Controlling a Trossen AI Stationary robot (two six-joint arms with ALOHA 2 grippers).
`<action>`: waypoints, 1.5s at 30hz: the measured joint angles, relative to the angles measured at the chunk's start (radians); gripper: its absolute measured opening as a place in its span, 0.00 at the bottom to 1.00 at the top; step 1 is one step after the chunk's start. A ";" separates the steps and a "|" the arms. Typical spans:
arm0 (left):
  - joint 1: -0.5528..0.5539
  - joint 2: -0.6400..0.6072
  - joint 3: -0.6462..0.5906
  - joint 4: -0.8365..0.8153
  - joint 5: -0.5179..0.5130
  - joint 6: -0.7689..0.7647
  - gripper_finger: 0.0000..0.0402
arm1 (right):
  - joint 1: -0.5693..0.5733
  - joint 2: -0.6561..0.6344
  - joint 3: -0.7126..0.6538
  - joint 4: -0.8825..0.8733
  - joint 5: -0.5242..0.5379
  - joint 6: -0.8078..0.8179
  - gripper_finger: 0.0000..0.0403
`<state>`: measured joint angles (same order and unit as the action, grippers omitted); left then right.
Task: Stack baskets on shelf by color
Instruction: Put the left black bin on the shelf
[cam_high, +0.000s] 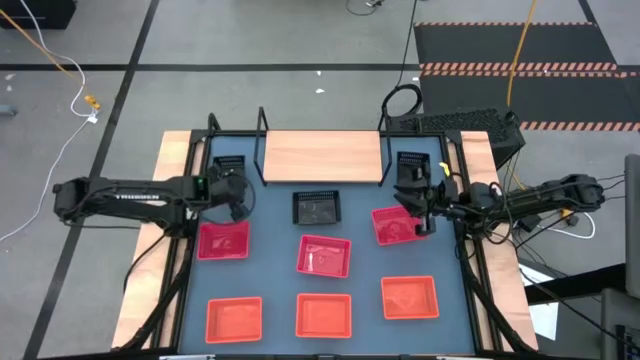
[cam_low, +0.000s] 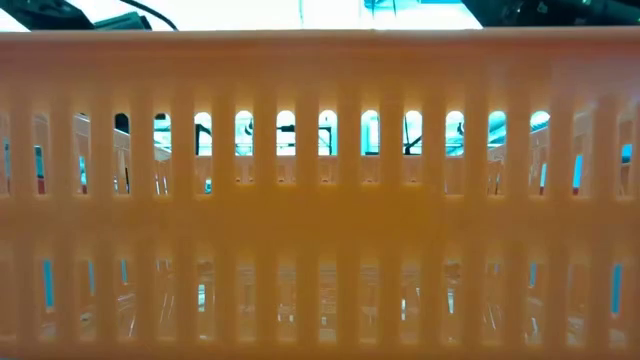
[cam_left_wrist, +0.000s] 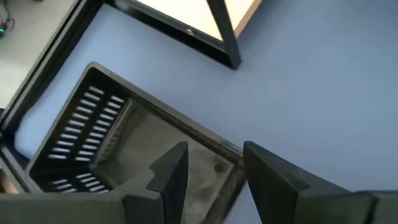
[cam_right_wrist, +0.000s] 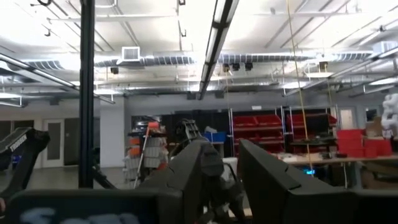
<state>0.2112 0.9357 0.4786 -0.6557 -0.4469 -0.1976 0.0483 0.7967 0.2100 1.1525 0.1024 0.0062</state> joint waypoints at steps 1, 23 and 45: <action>0.006 0.002 0.000 0.000 0.000 0.018 0.39 | 0.000 0.000 0.000 0.002 0.000 -0.001 0.26; 0.046 0.001 0.031 0.004 0.133 0.114 0.39 | 0.000 0.000 0.000 0.002 0.001 -0.045 0.26; 0.109 0.250 0.194 -0.125 0.210 0.151 0.58 | 0.000 0.000 0.000 -0.054 0.005 -0.045 0.26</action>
<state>0.3203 1.1858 0.6724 -0.7807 -0.2369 -0.0463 0.0479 0.7971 0.2104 1.0987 0.1074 -0.0391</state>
